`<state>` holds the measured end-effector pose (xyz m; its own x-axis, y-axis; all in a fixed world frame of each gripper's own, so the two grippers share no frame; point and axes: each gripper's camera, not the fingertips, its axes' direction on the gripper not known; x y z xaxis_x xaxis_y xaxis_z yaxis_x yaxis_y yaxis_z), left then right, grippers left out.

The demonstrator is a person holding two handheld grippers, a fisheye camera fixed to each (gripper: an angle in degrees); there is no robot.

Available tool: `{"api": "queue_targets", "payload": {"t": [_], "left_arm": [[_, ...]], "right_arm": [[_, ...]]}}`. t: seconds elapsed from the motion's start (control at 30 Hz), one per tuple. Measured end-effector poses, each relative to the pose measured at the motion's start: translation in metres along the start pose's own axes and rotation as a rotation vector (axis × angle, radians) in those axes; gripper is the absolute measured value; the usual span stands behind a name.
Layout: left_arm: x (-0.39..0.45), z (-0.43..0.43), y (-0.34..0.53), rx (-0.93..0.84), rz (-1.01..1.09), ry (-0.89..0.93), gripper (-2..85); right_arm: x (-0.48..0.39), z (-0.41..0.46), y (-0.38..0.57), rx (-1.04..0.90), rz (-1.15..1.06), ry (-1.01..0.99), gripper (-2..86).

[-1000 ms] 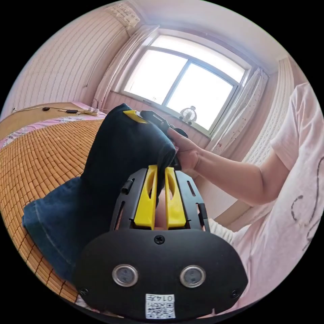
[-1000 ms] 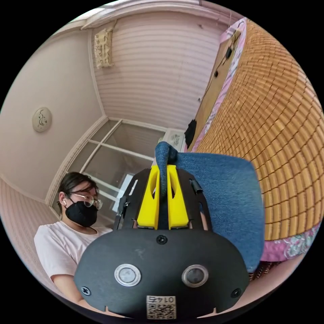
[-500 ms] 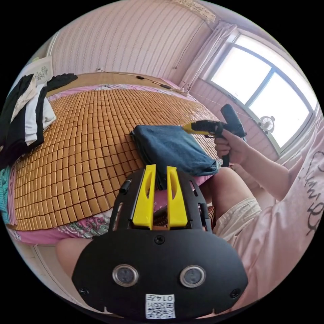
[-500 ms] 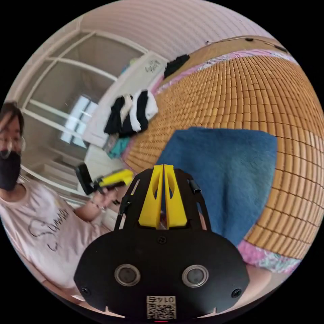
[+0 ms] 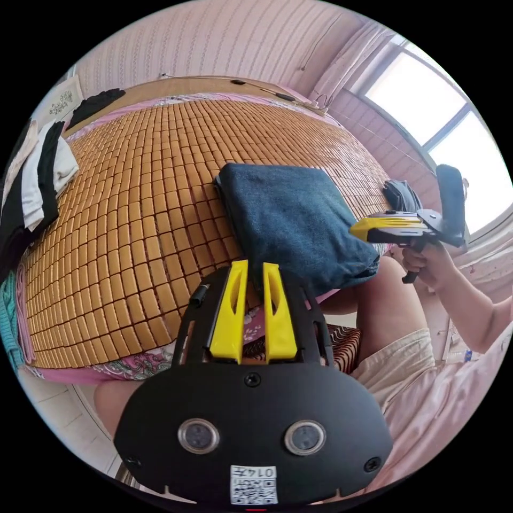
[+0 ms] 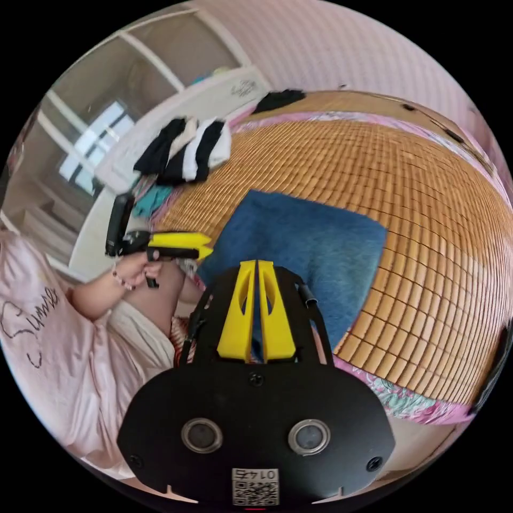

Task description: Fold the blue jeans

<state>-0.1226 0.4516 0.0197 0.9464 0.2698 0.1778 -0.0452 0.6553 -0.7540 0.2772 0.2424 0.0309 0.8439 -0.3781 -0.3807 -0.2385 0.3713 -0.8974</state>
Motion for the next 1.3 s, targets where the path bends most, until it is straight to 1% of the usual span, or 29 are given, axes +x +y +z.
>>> {"api": "queue_targets", "payload": {"t": [0.03, 0.07, 0.17, 0.27, 0.33, 0.47, 0.57, 0.6, 0.67, 0.77, 0.83, 0.9, 1.03, 1.2, 1.3], "left_arm": [[-0.011, -0.001, 0.002, 0.027, -0.024, 0.022, 11.2], [-0.016, 0.000, 0.002, 0.037, -0.032, 0.045, 11.8], [-0.036, 0.023, -0.003, 0.041, -0.065, 0.097, 14.7], [-0.053, 0.054, -0.012, 0.013, -0.110, 0.149, 16.5], [-0.060, 0.076, -0.018, -0.020, -0.101, 0.161, 16.3], [-0.060, 0.098, -0.024, -0.073, -0.041, 0.168, 16.1], [-0.059, 0.108, -0.025, -0.100, -0.015, 0.120, 17.1], [-0.057, 0.111, -0.023, -0.102, -0.002, 0.099, 16.9], [-0.056, 0.117, -0.020, -0.105, 0.002, 0.103, 16.7], [-0.062, 0.133, -0.012, -0.105, -0.022, 0.161, 16.1], [-0.065, 0.144, -0.007, -0.104, -0.034, 0.182, 16.5], [-0.065, 0.149, -0.003, -0.100, -0.035, 0.171, 16.7], [-0.064, 0.164, 0.007, -0.095, -0.039, 0.186, 16.8], [-0.061, 0.180, 0.017, -0.094, -0.046, 0.194, 18.1], [-0.057, 0.189, 0.022, -0.091, -0.044, 0.208, 21.3]], "right_arm": [[0.020, -0.003, 0.003, 0.028, 0.075, 0.003, 7.2], [0.040, -0.002, 0.008, 0.038, 0.154, -0.007, 11.1], [0.070, 0.007, 0.026, 0.072, 0.283, -0.019, 14.2], [0.077, 0.019, 0.036, 0.080, 0.337, -0.013, 14.3], [0.071, 0.025, 0.035, 0.066, 0.321, 0.028, 13.8], [0.044, 0.041, 0.017, -0.043, 0.205, 0.214, 13.0], [0.039, 0.034, 0.011, -0.030, 0.209, 0.312, 13.4], [0.041, 0.034, 0.011, -0.029, 0.219, 0.312, 13.8], [0.054, 0.049, 0.014, -0.089, 0.274, 0.240, 14.7], [0.067, 0.049, 0.021, -0.047, 0.344, 0.144, 14.5], [0.072, 0.045, 0.024, -0.025, 0.364, 0.116, 14.6], [0.074, 0.042, 0.026, -0.012, 0.364, 0.102, 15.0], [0.072, 0.038, 0.022, -0.008, 0.332, 0.041, 19.0], [0.068, 0.032, 0.021, -0.017, 0.305, 0.086, 19.4], [0.070, 0.026, 0.024, -0.002, 0.302, 0.082, 18.7]]}}
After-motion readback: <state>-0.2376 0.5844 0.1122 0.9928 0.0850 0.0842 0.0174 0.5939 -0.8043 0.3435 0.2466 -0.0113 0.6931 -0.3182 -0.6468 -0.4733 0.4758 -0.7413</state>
